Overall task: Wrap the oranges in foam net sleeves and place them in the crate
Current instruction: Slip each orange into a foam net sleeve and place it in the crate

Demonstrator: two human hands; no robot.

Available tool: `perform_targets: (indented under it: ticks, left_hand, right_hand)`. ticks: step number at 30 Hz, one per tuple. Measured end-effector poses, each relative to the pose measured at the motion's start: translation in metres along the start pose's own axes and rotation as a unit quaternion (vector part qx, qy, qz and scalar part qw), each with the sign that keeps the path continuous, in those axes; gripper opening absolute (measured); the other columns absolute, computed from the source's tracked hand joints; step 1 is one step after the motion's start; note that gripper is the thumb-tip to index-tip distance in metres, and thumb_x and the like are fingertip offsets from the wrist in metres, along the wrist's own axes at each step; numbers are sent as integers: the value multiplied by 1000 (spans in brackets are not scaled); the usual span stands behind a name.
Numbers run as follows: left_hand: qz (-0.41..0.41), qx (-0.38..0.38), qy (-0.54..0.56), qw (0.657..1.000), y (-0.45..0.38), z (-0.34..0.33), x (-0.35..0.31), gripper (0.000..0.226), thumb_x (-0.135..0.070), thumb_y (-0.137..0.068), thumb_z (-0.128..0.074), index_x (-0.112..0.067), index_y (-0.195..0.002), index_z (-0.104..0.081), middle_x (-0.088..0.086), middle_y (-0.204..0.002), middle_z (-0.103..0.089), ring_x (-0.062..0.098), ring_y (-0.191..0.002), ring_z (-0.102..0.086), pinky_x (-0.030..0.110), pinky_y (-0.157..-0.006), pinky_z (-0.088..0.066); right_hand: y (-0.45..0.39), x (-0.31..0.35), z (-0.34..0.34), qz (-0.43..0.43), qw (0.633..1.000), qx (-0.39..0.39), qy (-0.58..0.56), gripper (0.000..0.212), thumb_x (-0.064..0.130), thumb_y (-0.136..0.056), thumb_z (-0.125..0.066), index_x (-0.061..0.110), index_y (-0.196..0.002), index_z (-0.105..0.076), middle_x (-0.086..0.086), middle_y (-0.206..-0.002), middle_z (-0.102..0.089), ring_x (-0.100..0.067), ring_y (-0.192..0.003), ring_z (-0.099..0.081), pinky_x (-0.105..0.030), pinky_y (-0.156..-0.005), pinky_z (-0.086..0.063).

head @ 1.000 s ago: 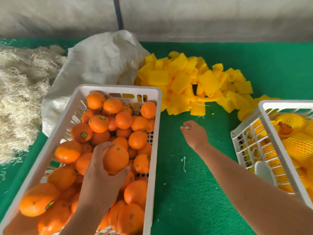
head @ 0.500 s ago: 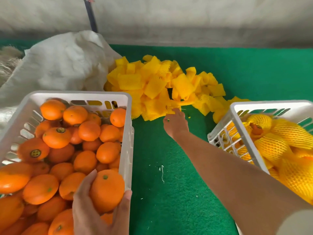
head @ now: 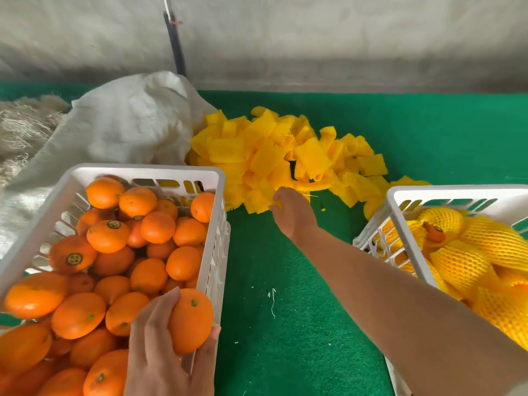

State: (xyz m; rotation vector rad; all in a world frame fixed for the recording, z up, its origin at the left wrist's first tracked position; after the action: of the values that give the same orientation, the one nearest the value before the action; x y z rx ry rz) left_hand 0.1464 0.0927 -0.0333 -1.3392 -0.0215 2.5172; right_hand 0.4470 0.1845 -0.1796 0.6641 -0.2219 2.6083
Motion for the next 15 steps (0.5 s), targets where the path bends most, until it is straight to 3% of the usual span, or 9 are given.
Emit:
perform_targets:
  ticks: [1, 2, 3, 5, 7, 9, 10, 12, 15]
  left_hand:
    - [23, -33, 1, 999, 35, 8, 35, 85, -51, -71, -79, -21, -144, -47, 6, -139, -49, 31, -116, -50, 33, -70, -48]
    - [41, -17, -6, 999, 40, 7, 42, 85, -42, -70, -87, -18, -142, -49, 10, -136, -50, 34, -115, -51, 30, -71, -44]
    - [-6, -38, -47, 998, 61, 9, 46, 87, -30, -68, -96, -15, -140, -49, 13, -134, -51, 38, -113, -54, 30, -71, -44]
    - [10, -48, -117, 992, 62, 11, 37, 102, -12, -52, -105, -14, -137, -49, 19, -132, -54, 49, -109, -59, 36, -72, -48]
    - [-32, -58, -107, 992, 68, 11, 17, 110, -10, -44, -108, -16, -137, -48, 18, -131, -56, 42, -110, -58, 38, -70, -52]
    - [-105, -45, -75, 991, 71, 18, -4, 104, -29, -51, -101, -25, -141, -48, 1, -131, -60, 17, -115, -53, 31, -73, -50]
    - [-123, -15, -59, 991, 67, 18, -16, 100, -43, -52, -92, -34, -141, -48, -15, -132, -58, 2, -116, -53, 24, -77, -47]
    - [-111, 73, -47, 990, 55, 6, -34, 92, -65, -52, -79, -50, -137, -48, -40, -134, -51, -20, -120, -48, 14, -73, -44]
    - [-60, 184, 4, 981, 36, -29, -37, 93, -78, -52, -78, -58, -137, -45, -45, -133, -45, -22, -116, -48, 13, -70, -49]
  right_hand:
    - [9, 0, 10, -9, 999, -24, -42, 20, 30, -101, -70, 16, -111, -60, -4, -107, -67, -24, -88, -62, -41, -75, -51]
    - [18, 0, 20, -18, 996, -39, -77, 20, 27, -100, -72, 19, -107, -56, -2, -102, -65, -19, -78, -59, -38, -68, -48]
    - [29, 1, 30, -25, 993, -43, -106, 22, 25, -99, -73, 22, -107, -53, 2, -103, -64, -15, -73, -56, -35, -65, -45]
    - [55, 3, 49, -40, 986, -31, -161, 30, 23, -99, -73, 28, -116, -49, 9, -114, -58, -8, -75, -56, -21, -60, -41]
    - [89, 7, 70, -50, 974, -6, -219, 45, 25, -98, -75, 34, -131, -46, 14, -115, -57, -4, -79, -61, -13, -55, -44]
    - [127, 9, 91, -44, 959, 24, -278, 47, 29, -96, -76, 40, -134, -51, 20, -109, -65, -6, -88, -69, -21, -69, -56]
    - [144, 9, 100, -34, 956, 35, -291, 39, 31, -96, -77, 42, -129, -59, 20, -107, -70, -4, -92, -70, -28, -77, -59]
    - [174, 6, 113, -23, 958, 50, -282, 23, 35, -95, -75, 42, -116, -68, 21, -107, -73, -3, -96, -71, -35, -85, -59]
    - [202, -1, 131, -1, 965, 64, -256, 16, 49, -95, -69, 46, -111, -69, 23, -104, -73, -2, -93, -70, -33, -80, -57]
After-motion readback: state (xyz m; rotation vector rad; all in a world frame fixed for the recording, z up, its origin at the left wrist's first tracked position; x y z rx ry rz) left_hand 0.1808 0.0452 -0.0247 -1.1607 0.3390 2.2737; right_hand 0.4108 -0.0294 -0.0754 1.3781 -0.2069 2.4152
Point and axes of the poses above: each hand's wrist, its own y-axis away from the middle knuckle, its own z-axis out of the back of the hand, x = y × z, the point moved 4 cm from there along -y, towards the middle knuckle
